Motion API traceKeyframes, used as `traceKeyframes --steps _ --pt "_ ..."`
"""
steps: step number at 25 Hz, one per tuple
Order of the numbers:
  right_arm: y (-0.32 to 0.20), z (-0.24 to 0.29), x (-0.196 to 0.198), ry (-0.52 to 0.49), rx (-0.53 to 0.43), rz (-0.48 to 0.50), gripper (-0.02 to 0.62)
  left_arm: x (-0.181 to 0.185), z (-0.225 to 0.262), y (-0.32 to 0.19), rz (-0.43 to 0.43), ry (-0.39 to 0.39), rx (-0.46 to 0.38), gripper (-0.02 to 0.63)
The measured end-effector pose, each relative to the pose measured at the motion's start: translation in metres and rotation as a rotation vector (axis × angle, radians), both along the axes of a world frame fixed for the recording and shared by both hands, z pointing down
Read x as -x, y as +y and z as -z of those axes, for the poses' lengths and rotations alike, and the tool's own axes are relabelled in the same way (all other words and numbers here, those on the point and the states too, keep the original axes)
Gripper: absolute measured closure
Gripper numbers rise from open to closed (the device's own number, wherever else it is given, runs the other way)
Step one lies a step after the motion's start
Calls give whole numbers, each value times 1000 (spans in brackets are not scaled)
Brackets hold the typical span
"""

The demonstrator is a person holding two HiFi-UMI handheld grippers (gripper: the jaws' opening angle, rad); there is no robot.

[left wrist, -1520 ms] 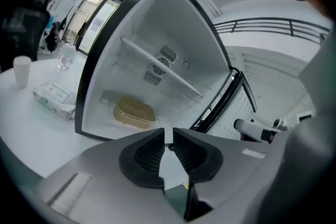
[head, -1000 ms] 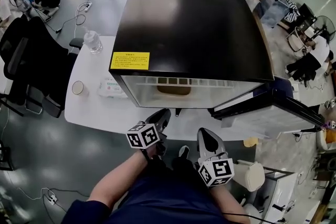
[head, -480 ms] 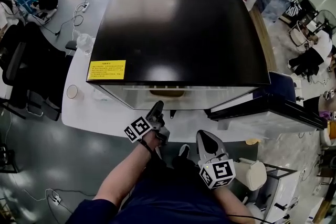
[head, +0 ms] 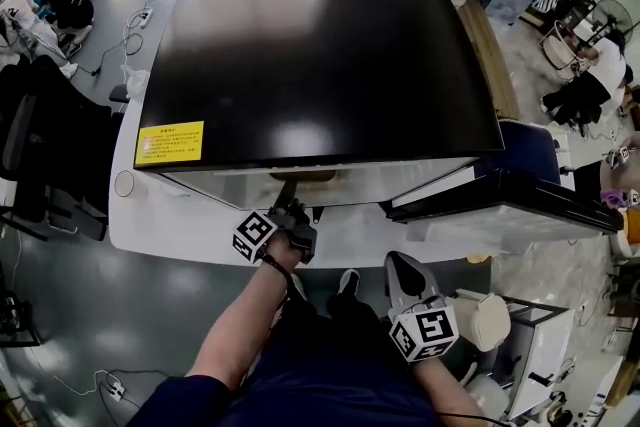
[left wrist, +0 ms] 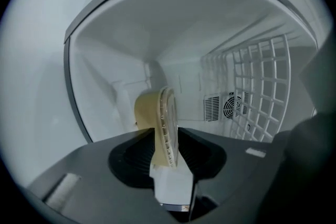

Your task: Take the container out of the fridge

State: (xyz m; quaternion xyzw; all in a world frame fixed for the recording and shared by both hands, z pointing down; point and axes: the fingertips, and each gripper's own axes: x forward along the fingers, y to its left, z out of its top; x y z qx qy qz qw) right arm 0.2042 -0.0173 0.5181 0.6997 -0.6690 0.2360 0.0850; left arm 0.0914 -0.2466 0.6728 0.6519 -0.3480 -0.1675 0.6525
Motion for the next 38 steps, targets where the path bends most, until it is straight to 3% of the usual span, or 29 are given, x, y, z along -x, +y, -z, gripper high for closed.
traceKeyframes --steps 17,24,38 --pt "25 -8 -24 -3 24 -35 589 -20 -14 -5 5 -3 38 496" --pt "23 -7 -11 95 30 67 589 -17 -9 -3 8 -41 15 536" --pt "23 -13 3 81 29 156 589 -3 1 17 5 -33 11 548"
